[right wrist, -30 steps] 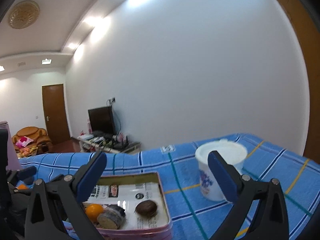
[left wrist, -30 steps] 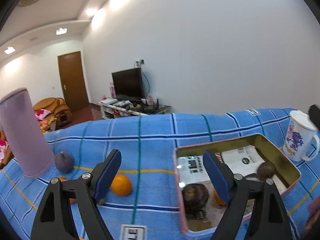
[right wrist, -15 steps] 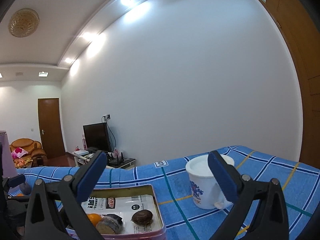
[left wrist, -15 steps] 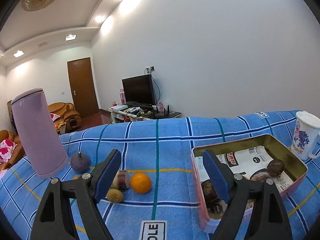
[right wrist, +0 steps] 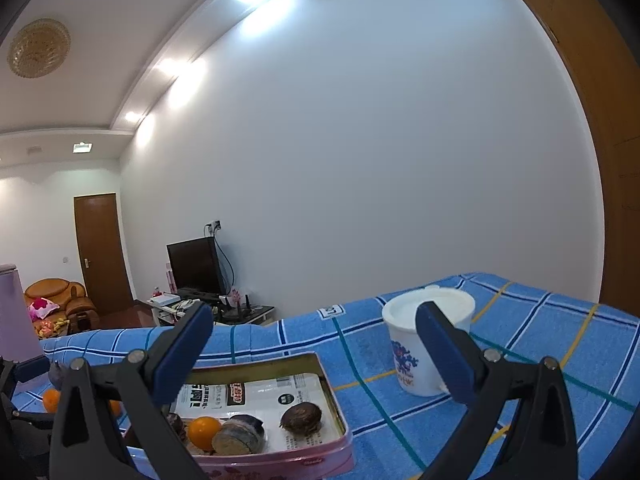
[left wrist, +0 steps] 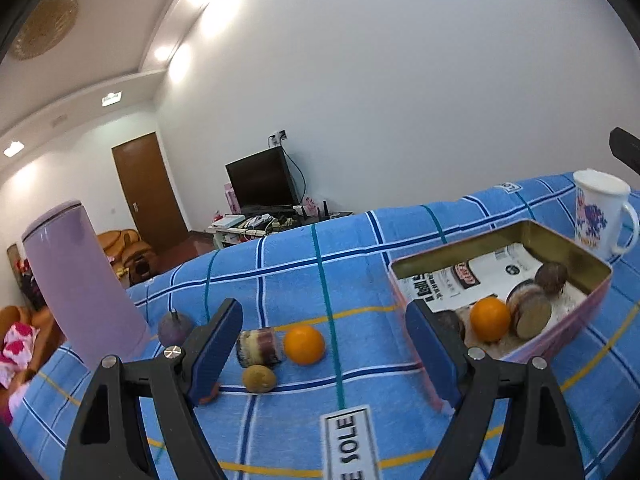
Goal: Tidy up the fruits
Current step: 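Lift both open tools away from the pink tin, then move right tool toward an orange while left tool approaches the fruit cluster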
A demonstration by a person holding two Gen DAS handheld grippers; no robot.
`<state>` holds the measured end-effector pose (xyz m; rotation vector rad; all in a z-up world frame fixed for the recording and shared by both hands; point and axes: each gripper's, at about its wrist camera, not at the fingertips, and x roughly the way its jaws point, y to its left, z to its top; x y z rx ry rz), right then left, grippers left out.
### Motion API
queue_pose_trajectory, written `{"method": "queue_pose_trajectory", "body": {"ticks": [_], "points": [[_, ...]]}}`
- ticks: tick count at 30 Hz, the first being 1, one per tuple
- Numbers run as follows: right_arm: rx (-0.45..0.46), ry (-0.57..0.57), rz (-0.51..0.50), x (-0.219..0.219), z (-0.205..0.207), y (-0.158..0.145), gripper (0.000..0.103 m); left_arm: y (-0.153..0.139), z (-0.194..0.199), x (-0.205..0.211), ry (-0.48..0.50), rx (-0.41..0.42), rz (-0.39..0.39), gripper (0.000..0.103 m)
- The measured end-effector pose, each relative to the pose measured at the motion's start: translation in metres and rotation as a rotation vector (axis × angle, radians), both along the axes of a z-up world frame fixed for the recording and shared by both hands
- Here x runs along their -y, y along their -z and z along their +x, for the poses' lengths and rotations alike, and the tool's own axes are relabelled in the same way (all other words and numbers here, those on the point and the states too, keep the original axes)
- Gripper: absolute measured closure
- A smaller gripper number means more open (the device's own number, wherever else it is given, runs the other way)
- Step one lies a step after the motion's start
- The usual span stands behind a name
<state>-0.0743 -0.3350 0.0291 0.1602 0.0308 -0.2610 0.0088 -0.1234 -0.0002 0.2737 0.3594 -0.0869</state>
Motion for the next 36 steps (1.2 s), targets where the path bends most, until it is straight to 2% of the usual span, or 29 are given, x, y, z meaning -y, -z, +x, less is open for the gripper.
{"method": "queue_pose_trajectory", "body": {"ticks": [7,11,18,23,29,36], "points": [[-0.050,0.019,0.076,-0.003,-0.002,0.004,0.000,-0.001,0.001,-0.021,0.008,-0.007,-0.011,0.018],[-0.087,0.010,0.090,-0.009,0.002,0.007,0.000,-0.003,0.004,-0.037,-0.009,-0.018,-0.054,0.018],[-0.116,-0.040,0.057,-0.041,0.007,0.008,0.000,-0.002,0.013,-0.065,-0.049,-0.043,-0.113,0.018],[-0.138,-0.089,0.053,-0.067,0.015,0.012,0.000,-0.002,0.015,-0.083,-0.074,-0.026,-0.114,0.018],[-0.154,-0.146,0.044,-0.097,0.024,0.014,0.000,-0.001,0.023,-0.118,-0.128,-0.045,-0.148,0.018],[-0.183,-0.219,-0.023,-0.138,0.037,0.017,0.000,0.002,0.036,-0.163,-0.202,-0.076,-0.176,0.018]]}}
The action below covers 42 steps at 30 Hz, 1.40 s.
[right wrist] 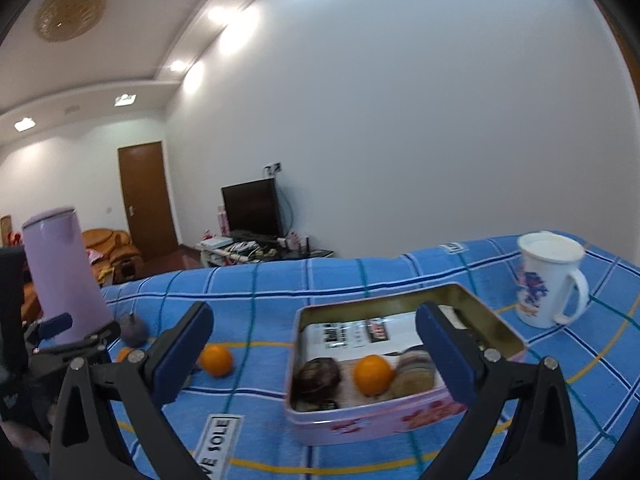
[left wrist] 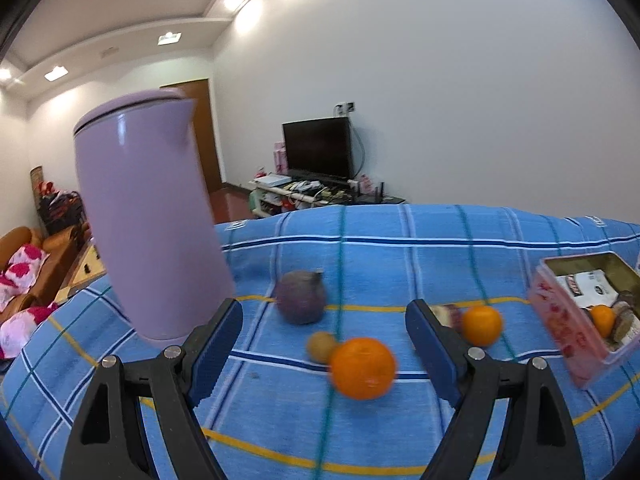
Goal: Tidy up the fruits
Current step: 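Move right tool toward an orange while left tool approaches the fruit cluster, then close right tool on an orange while left tool closes on another orange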
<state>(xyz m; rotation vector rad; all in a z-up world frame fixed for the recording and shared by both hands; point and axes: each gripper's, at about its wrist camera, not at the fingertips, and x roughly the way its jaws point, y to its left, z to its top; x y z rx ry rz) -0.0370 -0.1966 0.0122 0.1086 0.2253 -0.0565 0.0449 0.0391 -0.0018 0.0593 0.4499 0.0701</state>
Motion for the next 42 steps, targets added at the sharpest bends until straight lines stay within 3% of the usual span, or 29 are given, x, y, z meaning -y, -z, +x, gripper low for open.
{"method": "queue_pose_trajectory", "body": {"ticks": [5,7,12,14,17,26,31,34,38,42], "points": [[-0.048,-0.038,-0.001,-0.019,0.015,0.004,0.000,0.004,0.012,-0.027,-0.081,-0.036,-0.012,0.018],[-0.096,-0.066,-0.011,-0.029,0.026,0.008,0.005,0.005,0.017,-0.036,-0.114,-0.058,-0.011,0.018],[-0.238,-0.151,-0.054,-0.058,0.060,0.018,0.038,0.006,0.024,-0.054,-0.131,-0.107,-0.042,0.018],[-0.309,-0.186,-0.038,-0.066,0.078,0.025,0.040,0.006,0.025,-0.058,-0.155,-0.107,-0.037,0.018],[-0.388,-0.212,-0.031,-0.075,0.100,0.033,0.047,0.007,0.026,-0.057,-0.133,-0.134,-0.034,0.018],[-0.560,-0.221,-0.060,-0.087,0.144,0.056,0.055,0.008,0.027,-0.039,-0.035,-0.170,-0.029,0.018],[-0.607,-0.229,-0.047,-0.088,0.159,0.064,0.056,0.007,0.029,-0.038,-0.008,-0.185,-0.062,0.018],[-0.642,-0.248,-0.016,-0.085,0.165,0.069,0.063,0.008,0.029,-0.032,0.033,-0.195,-0.068,0.018],[-0.629,-0.268,-0.004,-0.081,0.159,0.067,0.064,0.010,0.028,-0.018,0.115,-0.208,-0.056,0.018],[-0.534,-0.256,-0.001,-0.075,0.133,0.053,0.064,0.014,0.030,-0.009,0.154,-0.216,-0.043,0.018]]}}
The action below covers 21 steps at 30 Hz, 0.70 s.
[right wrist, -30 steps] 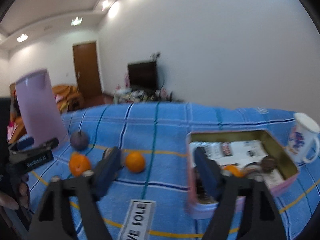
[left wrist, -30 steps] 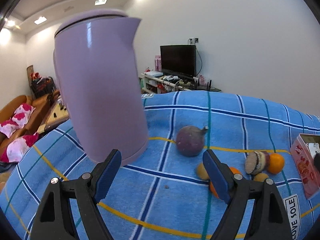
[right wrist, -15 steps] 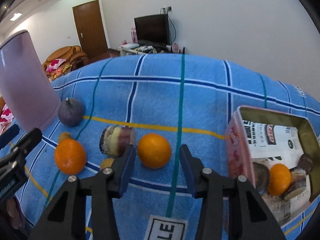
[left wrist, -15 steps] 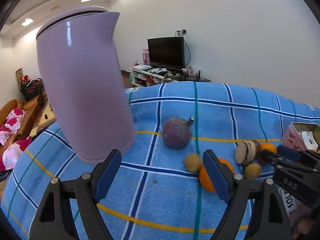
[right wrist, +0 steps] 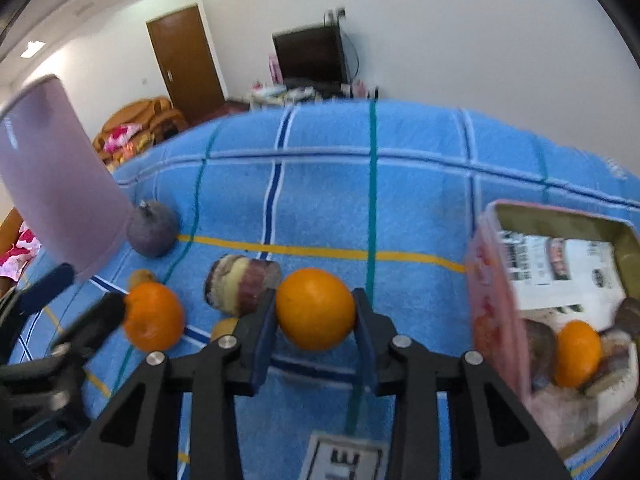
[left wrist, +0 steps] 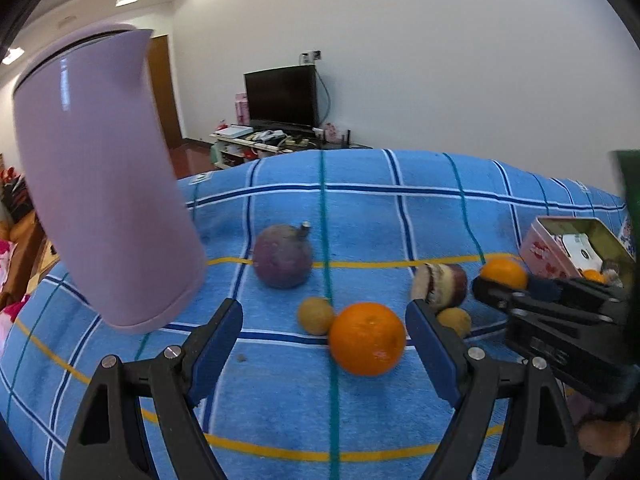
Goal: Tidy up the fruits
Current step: 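Close right tool on an orange while left tool closes on another orange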
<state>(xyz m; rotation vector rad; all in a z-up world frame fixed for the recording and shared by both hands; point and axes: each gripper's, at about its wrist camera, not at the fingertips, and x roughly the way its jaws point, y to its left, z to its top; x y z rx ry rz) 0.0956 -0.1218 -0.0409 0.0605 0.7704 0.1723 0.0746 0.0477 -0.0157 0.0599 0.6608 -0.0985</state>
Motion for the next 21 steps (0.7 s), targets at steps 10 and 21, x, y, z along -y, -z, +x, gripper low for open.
{"method": "queue_pose_trajectory", "body": {"ticks": [10,21], "points": [[0.159,-0.005,0.031,0.011,-0.068,-0.019,0.064,0.020,0.026,0.007,0.002,-0.128,-0.045,0.019],[0.190,-0.013,0.018,0.003,-0.074,-0.022,0.064,0.023,0.030,0.003,0.022,-0.183,-0.085,0.054]]}}
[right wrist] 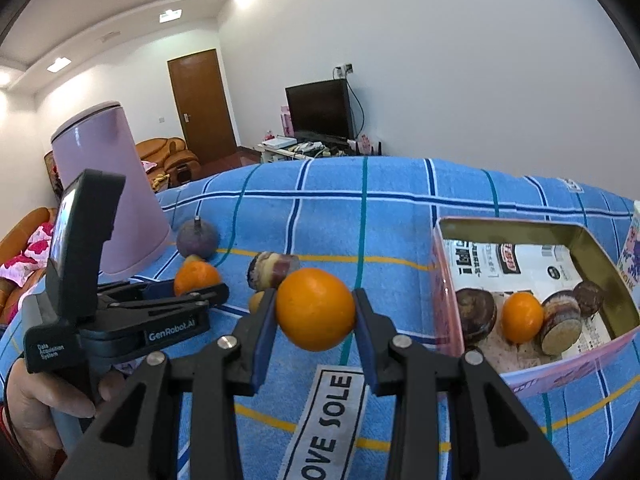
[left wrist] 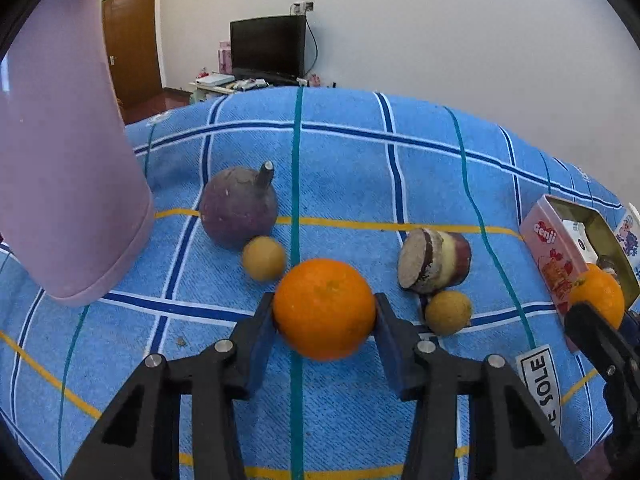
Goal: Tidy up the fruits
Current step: 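Close right tool on an orange while left tool closes on another orange, then carry both oranges in both tools over the pink tin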
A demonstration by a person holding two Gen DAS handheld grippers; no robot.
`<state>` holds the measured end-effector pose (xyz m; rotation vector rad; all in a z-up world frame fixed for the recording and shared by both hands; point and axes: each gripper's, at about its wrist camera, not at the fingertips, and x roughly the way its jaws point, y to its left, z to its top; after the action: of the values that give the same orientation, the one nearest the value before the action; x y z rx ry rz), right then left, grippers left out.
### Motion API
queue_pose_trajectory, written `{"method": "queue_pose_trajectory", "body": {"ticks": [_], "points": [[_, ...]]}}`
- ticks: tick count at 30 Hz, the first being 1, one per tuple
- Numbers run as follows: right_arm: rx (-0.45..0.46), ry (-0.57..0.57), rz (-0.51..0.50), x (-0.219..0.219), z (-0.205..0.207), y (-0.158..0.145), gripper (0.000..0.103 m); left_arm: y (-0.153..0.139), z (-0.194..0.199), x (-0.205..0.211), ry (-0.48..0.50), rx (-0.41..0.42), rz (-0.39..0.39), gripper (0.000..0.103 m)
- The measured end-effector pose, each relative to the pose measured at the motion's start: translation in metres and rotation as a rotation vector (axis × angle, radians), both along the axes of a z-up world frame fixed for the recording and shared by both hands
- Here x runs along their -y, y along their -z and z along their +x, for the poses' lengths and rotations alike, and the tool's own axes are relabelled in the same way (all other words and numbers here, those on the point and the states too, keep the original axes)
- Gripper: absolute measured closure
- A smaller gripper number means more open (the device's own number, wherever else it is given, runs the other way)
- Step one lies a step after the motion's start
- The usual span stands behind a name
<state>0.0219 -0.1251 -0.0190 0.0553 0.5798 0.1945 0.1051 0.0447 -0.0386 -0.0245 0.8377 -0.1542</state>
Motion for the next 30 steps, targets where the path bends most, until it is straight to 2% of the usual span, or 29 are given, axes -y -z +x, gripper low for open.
{"method": "queue_pose_trajectory", "body": {"ticks": [4,9,11,15,19,30], "points": [[0.042,0.004,-0.018,-0.003,-0.007,-0.002,0.064,-0.011,-0.014,-0.006,-0.033,0.083,-0.011,0.054],[0.118,0.019,-0.028,-0.004,-0.020,-0.008,0.063,-0.028,-0.038,-0.010,-0.067,0.239,0.007,0.054],[0.148,0.027,-0.031,-0.004,-0.025,-0.010,0.063,-0.035,-0.049,-0.011,-0.081,0.310,0.022,0.054],[0.196,0.042,-0.052,-0.004,-0.032,-0.014,0.063,-0.042,-0.060,-0.005,-0.109,0.391,0.071,0.054],[0.222,0.048,-0.081,-0.007,-0.039,-0.016,0.063,-0.046,-0.066,-0.004,-0.140,0.430,0.096,0.054],[0.210,0.045,-0.067,0.002,-0.047,-0.016,0.063,-0.044,-0.083,0.006,-0.160,0.442,0.118,0.054]]}}
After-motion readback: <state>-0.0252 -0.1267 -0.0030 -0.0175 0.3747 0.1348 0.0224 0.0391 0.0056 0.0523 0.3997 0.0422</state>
